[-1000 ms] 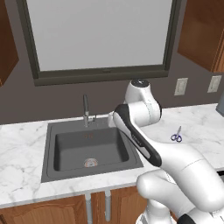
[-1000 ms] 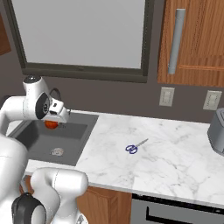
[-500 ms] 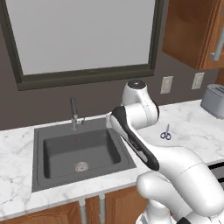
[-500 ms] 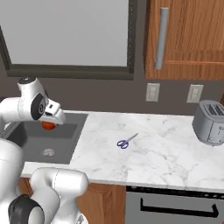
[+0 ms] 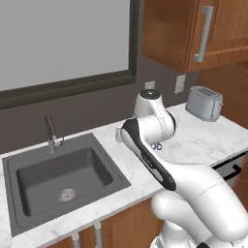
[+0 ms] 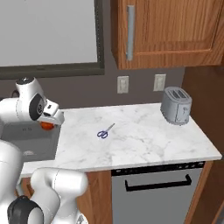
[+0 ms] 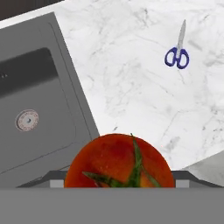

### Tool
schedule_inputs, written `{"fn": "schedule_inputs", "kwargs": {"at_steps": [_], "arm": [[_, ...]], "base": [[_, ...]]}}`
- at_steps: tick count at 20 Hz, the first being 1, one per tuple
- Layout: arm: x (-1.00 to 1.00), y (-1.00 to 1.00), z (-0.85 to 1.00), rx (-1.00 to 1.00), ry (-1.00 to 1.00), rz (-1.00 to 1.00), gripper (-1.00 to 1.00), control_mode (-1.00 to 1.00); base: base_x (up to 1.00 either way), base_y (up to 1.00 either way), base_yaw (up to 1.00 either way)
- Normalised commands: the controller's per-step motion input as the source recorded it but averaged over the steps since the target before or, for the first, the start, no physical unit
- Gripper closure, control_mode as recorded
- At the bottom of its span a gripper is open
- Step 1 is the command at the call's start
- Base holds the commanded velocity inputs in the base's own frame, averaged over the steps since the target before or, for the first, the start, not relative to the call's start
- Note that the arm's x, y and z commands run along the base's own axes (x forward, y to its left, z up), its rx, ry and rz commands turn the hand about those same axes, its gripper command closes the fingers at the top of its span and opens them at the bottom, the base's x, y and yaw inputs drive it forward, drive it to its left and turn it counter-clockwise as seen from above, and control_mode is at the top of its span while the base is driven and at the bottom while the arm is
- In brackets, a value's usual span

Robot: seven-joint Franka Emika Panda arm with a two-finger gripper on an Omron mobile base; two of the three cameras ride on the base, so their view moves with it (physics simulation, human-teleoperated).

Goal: Turn on the sink faucet. Then move the tomato from the counter to the sink. Turn off the sink. Move the vegetable from the sink to the pot next to the stove. Finally move the pot to the rear right burner.

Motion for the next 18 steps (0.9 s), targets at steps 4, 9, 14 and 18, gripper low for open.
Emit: {"fn": "schedule_inputs", "kwargs": {"at_steps": [4, 9, 14, 18], "arm": [[0.00, 0.00, 0.00, 0.00, 0.00, 0.00, 1.00, 1.00], [0.00, 0.00, 0.00, 0.00, 0.00, 0.00, 1.00, 1.00], [0.00, 0.00, 0.00, 0.00, 0.00, 0.00, 1.00, 1.00], [0.00, 0.00, 0.00, 0.00, 0.00, 0.00, 1.00, 1.00]], "base": [[-0.15, -0.30, -0.43], [-0.13, -0.29, -0.45], [-0.15, -0.33, -0.46], [-0.14, -0.34, -0.47]]}}
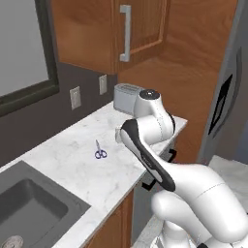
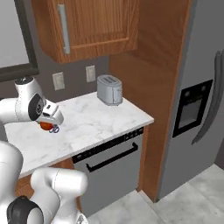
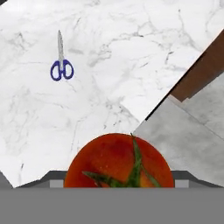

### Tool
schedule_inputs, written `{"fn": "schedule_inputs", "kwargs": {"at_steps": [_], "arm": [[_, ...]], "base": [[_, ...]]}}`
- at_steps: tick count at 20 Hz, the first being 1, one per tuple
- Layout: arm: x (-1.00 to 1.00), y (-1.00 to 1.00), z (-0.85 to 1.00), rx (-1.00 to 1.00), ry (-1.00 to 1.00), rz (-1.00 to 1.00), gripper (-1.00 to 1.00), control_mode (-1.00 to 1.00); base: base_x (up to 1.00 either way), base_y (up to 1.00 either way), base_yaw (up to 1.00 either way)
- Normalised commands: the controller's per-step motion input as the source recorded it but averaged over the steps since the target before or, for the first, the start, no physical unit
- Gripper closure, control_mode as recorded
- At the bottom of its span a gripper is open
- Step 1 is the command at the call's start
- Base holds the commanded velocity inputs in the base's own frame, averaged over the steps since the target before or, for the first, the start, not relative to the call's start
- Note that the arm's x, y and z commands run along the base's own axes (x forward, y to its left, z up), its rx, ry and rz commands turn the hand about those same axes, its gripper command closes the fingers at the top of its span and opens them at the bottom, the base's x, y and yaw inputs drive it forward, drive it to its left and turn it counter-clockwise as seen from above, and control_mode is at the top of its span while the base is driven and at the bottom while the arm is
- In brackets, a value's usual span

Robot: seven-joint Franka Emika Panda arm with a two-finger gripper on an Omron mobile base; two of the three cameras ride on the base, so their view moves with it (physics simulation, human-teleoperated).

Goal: Turn on the sink faucet. Then move the tomato from the counter to the sink. Turn off the sink. Move the vegetable from the sink to the pot next to the stove. Finally move the pot to the rear right burner.

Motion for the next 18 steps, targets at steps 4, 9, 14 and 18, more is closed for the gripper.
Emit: {"fn": "schedule_inputs", "kwargs": {"at_steps": [4, 9, 14, 18], "arm": [[0.00, 0.00, 0.00, 0.00, 0.00, 0.00, 1.00, 1.00], [0.00, 0.00, 0.00, 0.00, 0.00, 0.00, 1.00, 1.00], [0.00, 0.00, 0.00, 0.00, 0.00, 0.00, 1.00, 1.00], [0.00, 0.00, 0.00, 0.00, 0.00, 0.00, 1.00, 1.00]], "base": [[-0.17, -0.44, -0.48], [-0.18, -0.46, -0.48], [-0.11, -0.45, -0.47], [-0.12, -0.42, -0.47]]}}
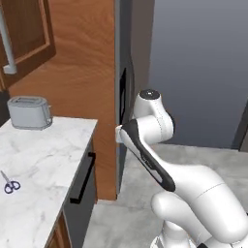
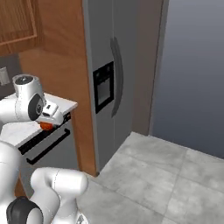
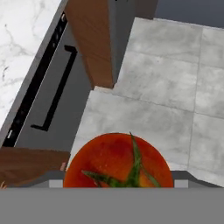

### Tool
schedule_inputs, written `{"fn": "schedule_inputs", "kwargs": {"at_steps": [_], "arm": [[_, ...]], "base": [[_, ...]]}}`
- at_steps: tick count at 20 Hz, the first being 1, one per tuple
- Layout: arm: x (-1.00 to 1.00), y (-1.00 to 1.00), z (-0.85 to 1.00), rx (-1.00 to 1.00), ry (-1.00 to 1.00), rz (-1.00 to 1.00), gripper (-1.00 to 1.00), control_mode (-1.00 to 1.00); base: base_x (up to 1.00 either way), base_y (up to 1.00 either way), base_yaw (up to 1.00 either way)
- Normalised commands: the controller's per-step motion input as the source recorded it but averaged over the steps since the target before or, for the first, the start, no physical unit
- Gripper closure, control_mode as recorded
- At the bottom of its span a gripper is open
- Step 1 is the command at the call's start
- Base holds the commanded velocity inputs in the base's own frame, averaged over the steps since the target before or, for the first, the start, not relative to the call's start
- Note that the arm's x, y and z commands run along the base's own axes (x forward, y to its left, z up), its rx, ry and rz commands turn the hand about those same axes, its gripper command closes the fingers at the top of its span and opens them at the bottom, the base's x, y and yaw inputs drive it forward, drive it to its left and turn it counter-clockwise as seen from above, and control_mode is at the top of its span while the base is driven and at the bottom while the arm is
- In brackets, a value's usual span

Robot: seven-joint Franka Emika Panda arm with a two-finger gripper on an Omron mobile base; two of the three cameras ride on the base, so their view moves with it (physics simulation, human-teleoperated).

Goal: Turn on the sink faucet. Then move the tomato from the counter to the sink. Turn off the sink. Move the vegetable from the sink to the pot next to the stove. Finally move the pot to the rear right burner.

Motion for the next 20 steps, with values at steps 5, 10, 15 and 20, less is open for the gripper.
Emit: {"fn": "schedule_inputs", "kwargs": {"at_steps": [5, 10, 15, 20], "arm": [[0.00, 0.00, 0.00, 0.00, 0.00, 0.00, 1.00, 1.00], [0.00, 0.00, 0.00, 0.00, 0.00, 0.00, 1.00, 1.00], [0.00, 0.00, 0.00, 0.00, 0.00, 0.00, 1.00, 1.00], [0.00, 0.00, 0.00, 0.00, 0.00, 0.00, 1.00, 1.00]], "base": [[-0.19, -0.46, -0.47], [-0.16, -0.46, -0.45], [-0.12, -0.46, -0.43], [-0.14, -0.44, -0.43]]}}
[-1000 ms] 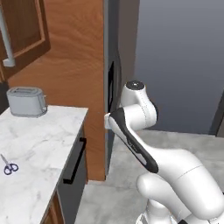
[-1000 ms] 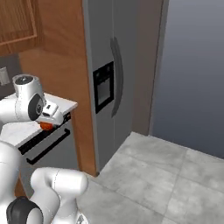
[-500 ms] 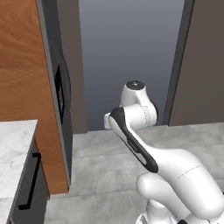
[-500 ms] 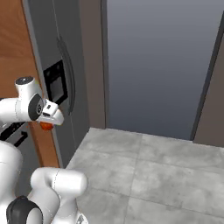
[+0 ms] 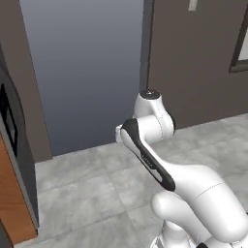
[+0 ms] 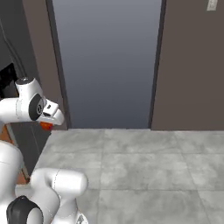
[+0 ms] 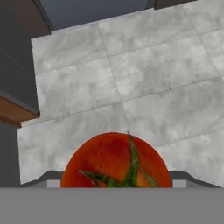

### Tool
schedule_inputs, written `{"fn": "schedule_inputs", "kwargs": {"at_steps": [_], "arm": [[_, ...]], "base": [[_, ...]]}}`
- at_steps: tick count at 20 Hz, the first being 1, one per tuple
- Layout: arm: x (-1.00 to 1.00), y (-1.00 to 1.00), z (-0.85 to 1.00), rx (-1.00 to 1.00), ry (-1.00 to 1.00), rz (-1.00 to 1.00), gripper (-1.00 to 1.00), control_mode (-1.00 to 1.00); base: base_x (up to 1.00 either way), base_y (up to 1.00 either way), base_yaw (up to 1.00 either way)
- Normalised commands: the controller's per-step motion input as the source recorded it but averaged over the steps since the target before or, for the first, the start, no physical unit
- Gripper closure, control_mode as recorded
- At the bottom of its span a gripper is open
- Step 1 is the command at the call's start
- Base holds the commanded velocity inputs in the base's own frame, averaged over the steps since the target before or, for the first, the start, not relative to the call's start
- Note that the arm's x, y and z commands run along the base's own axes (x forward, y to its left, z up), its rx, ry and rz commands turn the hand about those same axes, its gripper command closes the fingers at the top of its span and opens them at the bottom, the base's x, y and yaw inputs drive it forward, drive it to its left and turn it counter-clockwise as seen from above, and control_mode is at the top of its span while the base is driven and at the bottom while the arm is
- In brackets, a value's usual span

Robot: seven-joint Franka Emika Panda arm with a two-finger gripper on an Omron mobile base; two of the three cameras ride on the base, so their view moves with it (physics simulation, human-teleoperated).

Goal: Turn on the sink faucet. Then move the tomato from the counter to the sink. Turn off the sink. Move the vegetable from the sink to the pot next to the stove. Finally move the pot to the rear right burner.

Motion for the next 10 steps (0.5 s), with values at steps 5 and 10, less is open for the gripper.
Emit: {"fn": "schedule_inputs", "kwargs": {"at_steps": [5, 10], "arm": [[0.00, 0.00, 0.00, 0.00, 0.00, 0.00, 1.00, 1.00], [0.00, 0.00, 0.00, 0.00, 0.00, 0.00, 1.00, 1.00]], "base": [[-0.13, -0.46, -0.44], [-0.06, -0.43, -0.44]]}}
